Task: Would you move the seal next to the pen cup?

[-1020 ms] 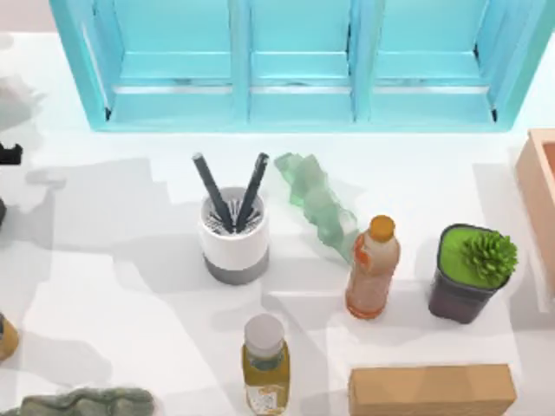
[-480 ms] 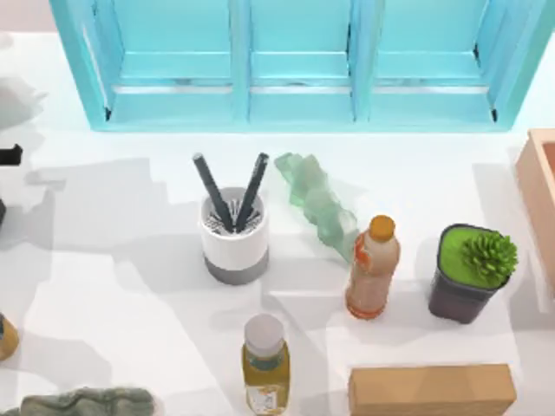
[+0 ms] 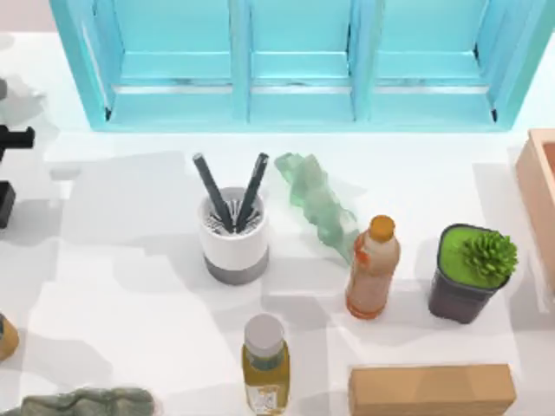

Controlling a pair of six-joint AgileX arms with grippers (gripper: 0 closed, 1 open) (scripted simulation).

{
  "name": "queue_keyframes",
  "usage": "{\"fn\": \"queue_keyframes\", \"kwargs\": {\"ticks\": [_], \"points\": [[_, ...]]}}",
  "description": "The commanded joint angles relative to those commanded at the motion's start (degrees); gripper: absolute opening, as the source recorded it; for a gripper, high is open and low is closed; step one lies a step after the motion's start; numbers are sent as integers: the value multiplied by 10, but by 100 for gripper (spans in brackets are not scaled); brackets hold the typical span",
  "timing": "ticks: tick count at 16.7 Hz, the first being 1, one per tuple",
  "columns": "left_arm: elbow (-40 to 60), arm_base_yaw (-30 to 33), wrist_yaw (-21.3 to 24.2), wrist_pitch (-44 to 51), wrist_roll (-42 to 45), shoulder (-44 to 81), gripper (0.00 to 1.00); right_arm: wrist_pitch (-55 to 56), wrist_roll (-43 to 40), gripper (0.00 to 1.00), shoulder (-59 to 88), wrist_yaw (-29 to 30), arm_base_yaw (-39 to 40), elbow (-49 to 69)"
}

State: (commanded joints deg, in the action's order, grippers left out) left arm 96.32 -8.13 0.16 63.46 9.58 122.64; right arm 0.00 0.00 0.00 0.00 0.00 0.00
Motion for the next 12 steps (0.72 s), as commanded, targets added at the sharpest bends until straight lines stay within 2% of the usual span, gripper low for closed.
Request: {"fn": "queue_keyframes", "kwargs": {"ticks": [7,9,12], "points": [[197,138,0,224,-135,-17,0,0,0,100,0,0,0,0],[229,165,0,256,-161,-23,0,0,0,100,0,0,0,0],[237,172,0,264,-168,-26,0,0,0,100,0,0,0,0]]}}
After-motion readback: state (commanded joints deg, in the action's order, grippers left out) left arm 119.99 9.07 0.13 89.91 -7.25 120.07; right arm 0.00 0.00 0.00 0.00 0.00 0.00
